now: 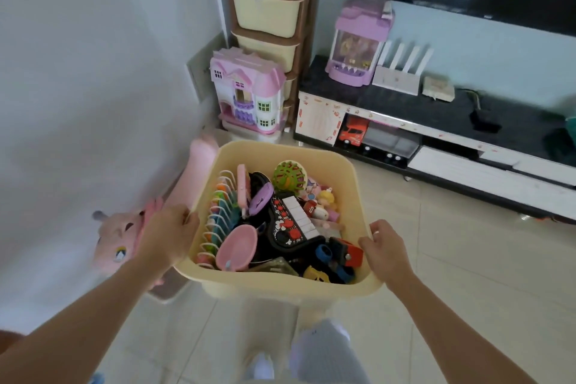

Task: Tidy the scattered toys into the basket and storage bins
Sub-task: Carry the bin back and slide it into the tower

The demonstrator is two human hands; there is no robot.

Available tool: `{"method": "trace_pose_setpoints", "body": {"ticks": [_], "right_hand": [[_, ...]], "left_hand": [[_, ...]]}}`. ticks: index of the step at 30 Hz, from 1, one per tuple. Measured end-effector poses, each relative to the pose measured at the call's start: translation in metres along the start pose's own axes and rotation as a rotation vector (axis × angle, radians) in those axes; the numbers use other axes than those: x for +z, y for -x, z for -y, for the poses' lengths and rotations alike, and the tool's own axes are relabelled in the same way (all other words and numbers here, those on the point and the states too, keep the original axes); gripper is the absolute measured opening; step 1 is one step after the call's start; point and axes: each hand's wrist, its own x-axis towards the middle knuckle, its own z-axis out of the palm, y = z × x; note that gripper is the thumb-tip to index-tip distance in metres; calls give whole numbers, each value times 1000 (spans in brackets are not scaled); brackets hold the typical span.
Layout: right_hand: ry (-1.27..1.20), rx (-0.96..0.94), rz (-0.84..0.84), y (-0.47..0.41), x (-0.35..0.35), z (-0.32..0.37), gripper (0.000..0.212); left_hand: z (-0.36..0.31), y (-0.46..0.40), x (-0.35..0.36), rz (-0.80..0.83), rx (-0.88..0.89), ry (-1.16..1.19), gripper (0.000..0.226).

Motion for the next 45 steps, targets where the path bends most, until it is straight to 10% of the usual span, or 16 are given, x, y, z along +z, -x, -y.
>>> {"method": "trace_pose_setpoints", "body": {"ticks": [24,45], "right_hand": [[-63,-267,35,-432,-19,370,11],[-246,-254,-163,-518,-29,574,11]], "left_hand": [[-107,-498,-87,-252,-100,100,31],[-128,-767,-209,-288,199,96,27]]}}
